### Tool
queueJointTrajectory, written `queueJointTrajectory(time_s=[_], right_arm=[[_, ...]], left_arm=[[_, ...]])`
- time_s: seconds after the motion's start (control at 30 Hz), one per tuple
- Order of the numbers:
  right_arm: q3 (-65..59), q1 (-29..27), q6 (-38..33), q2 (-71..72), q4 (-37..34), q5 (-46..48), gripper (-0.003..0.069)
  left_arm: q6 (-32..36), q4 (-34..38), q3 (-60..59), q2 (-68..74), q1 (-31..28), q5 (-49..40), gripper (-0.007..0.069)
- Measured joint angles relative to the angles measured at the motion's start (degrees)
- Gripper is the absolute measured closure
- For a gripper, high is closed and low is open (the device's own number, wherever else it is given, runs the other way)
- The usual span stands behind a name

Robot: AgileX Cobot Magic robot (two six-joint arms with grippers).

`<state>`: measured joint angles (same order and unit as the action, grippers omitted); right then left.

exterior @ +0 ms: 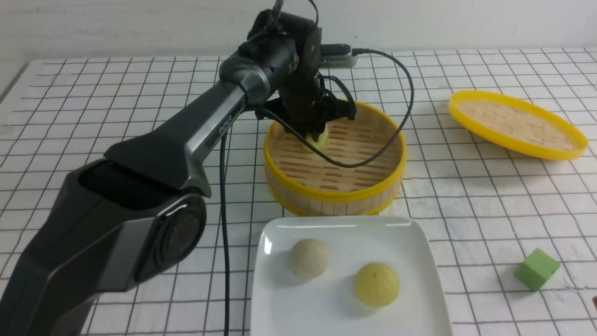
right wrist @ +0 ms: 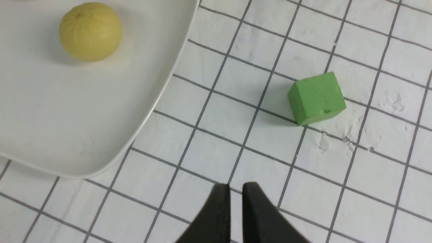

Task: Put the steamed buns into the plate on the white-black tablecloth.
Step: 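Reach into the bamboo steamer and grasp a bun with the left gripper, then carry the bun from the bamboo steamer to the plate with the left gripper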

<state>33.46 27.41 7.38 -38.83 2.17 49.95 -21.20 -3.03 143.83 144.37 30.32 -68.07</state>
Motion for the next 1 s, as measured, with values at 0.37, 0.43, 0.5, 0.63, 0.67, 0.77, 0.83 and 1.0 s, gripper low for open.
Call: queueJointTrajectory(time_s=[0.37, 0.43, 0.5, 0.63, 0.67, 0.77, 0.83, 1.0], right_arm=[[0.00, 0.00, 0.00, 0.00, -0.75, -0.05, 0.0571], [0.00, 0.00, 0.00, 0.00, -0.82, -0.05, 0.0568], [-0.07, 0.00, 0.00, 0.00, -0.77, 0.00, 0.0565], [-0.22, 0.00, 0.00, 0.00, -0.77, 0.00, 0.0561], [-0.22, 0.00, 0.00, 0.00, -0.77, 0.00, 0.0560], [-0.22, 0.00, 0.00, 0.00, -0.82, 0.00, 0.0558], [-0.22, 0.00, 0.00, 0.00, -0.87, 0.00, 0.0555], [-0.22, 0.00, 0.00, 0.00, -0.80, 0.00, 0.0548]], left_arm=[[5.75, 3.03, 2.33, -20.75, 0.08, -2.86, 0.0601], [7.00, 3.33, -3.66, -27.37, 0.08, -2.86, 0.0601], [7.73, 4.76, -14.00, -34.47, 0.20, -2.86, 0.0601], [8.59, 5.63, -29.36, -42.00, 1.20, -2.86, 0.0600], [9.07, 5.68, -35.17, -44.27, 2.06, -2.86, 0.0600], [9.95, 5.91, -49.59, -48.60, 5.13, -2.86, 0.0600], [9.17, 6.33, -61.77, -50.33, 10.12, -1.79, 0.0599], [3.94, 6.38, -74.57, -48.84, 17.91, 9.95, 0.0591]])
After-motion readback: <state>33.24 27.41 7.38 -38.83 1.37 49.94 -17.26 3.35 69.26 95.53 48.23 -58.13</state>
